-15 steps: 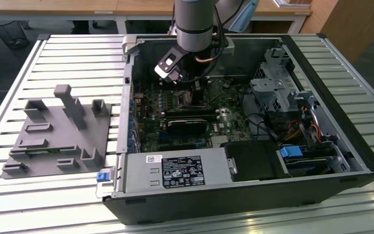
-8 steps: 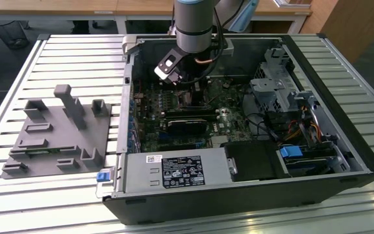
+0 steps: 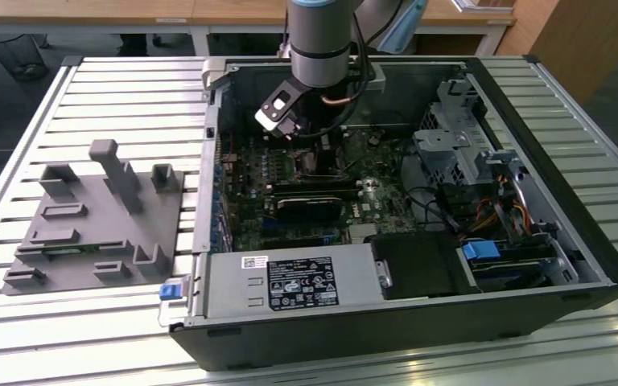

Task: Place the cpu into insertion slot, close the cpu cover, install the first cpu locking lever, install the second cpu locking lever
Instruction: 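Place the cpu into insertion slot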

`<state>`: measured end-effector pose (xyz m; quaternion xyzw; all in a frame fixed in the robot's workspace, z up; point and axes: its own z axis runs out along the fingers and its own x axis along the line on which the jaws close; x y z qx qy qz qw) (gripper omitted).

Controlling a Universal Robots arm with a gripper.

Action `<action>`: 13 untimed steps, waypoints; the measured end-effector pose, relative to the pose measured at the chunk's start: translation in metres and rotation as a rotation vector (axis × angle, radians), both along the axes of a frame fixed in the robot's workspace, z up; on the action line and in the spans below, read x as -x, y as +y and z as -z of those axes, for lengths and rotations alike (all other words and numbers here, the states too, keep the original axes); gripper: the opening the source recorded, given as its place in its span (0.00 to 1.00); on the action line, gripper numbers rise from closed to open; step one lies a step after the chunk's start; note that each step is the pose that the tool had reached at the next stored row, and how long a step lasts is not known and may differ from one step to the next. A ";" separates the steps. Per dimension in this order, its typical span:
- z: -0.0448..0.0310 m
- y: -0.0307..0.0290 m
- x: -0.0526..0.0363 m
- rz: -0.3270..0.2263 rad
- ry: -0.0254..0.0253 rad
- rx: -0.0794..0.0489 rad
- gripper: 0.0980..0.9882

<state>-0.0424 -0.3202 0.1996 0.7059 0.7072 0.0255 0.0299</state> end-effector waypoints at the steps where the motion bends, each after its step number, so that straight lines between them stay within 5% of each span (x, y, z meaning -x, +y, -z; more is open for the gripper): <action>1: 0.0004 0.0006 0.0000 0.000 0.0001 0.000 0.50; 13: 0.0067 0.0031 0.0004 0.000 0.0002 0.006 0.50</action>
